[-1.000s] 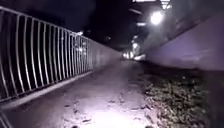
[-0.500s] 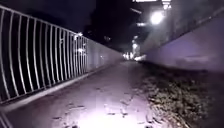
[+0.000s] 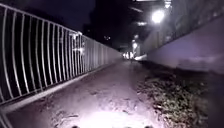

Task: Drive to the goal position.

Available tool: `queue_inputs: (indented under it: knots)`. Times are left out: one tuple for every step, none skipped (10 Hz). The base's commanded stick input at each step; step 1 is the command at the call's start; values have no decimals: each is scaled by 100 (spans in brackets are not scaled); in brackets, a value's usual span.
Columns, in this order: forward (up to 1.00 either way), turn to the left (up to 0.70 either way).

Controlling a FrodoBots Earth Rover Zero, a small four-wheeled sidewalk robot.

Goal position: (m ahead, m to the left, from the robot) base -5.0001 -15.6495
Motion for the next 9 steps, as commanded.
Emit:
queue_inputs:
  knots:
    - [50, 0]
    - [50, 0]
    - [50, 0]
    - [50, 0]
    - [50, 0]
    - [50, 0]
    - [50, -31]
    - [50, -34]
    - [50, -11]
